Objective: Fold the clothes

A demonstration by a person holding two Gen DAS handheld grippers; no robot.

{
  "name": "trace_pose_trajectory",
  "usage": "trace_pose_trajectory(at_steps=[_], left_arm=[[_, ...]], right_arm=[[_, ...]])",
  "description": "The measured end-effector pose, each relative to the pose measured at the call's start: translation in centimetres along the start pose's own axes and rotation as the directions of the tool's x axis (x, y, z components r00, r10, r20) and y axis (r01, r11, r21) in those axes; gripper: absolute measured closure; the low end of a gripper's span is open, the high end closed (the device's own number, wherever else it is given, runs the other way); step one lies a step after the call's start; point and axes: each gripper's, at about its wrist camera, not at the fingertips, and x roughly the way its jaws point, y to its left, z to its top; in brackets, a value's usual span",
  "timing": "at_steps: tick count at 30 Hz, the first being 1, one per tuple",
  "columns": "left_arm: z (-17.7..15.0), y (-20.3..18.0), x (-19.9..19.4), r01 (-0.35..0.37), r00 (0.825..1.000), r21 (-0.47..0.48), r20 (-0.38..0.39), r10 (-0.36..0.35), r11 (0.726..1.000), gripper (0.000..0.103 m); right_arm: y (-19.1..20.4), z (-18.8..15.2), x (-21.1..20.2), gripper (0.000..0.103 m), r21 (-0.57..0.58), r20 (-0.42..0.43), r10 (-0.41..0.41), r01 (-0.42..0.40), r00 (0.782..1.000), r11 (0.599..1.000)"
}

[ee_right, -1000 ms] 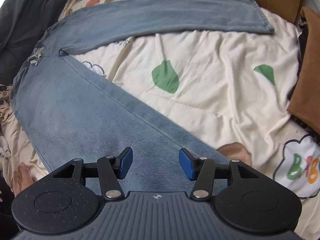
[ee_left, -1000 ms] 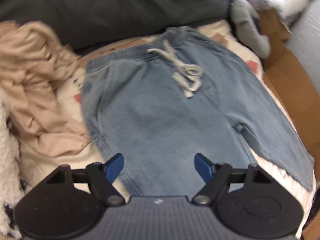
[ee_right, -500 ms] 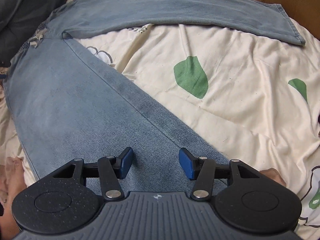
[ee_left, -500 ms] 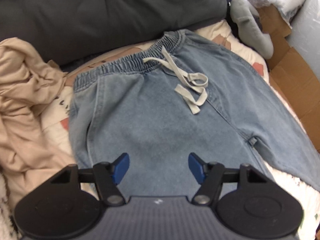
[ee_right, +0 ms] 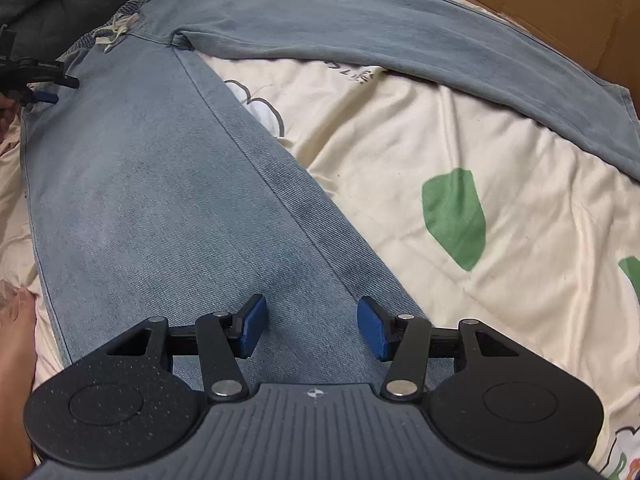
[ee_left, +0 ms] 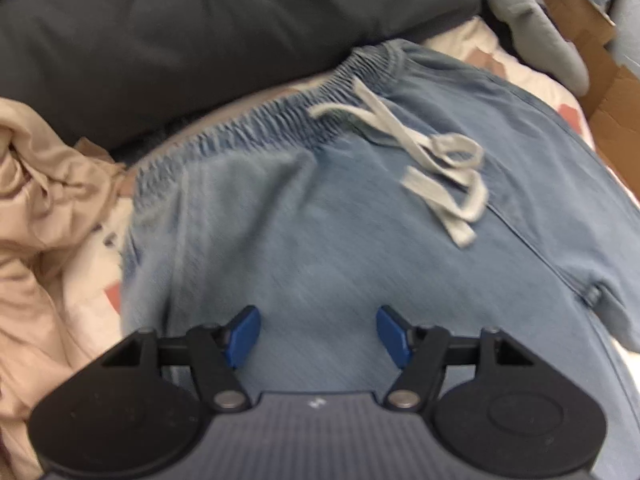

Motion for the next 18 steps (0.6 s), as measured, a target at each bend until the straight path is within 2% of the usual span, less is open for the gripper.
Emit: trace_pose_trajectory(at_steps=[6, 8, 13, 15, 18], left_arm=[[2.4, 1.3, 0.4, 0.001, 0.999, -0.008, 0.038, 0.000, 1.000, 0.036], [3.1, 1.7, 0.6, 0.000, 0.999, -0.018, 0.036, 0.000, 1.000, 0.041], [4.7, 2.7, 0.3, 0.008, 0.999, -0.058, 0.041, -0.006, 0.998, 0.045], [5.2, 3.3, 0.7, 0.002, 1.000, -0.076, 0.028, 0.000, 0.997, 0.051], [5.4, 4.6, 1.8, -0.006, 1.000, -0.132, -0.009, 0.004, 0.991, 0.069]], right_arm=[[0.3, 0.6, 0.7, 0.045, -0.037, -0.003, 0.015, -0.015, 1.000, 0.999], [0.1, 0.5, 0.7, 0.045, -0.034, 0.001, 0.022, -0.022, 1.000, 0.999], [-0.2, 0.2, 0.6, 0.045, -0.017, 0.014, 0.038, -0.037, 0.999, 0.999], [-0.3, 0.2, 0.7, 0.045, -0.014, 0.016, 0.041, -0.041, 0.999, 0.999], [-0.4, 0.2, 0.8, 0.045, -0.013, 0.018, 0.046, -0.046, 0.999, 0.999]])
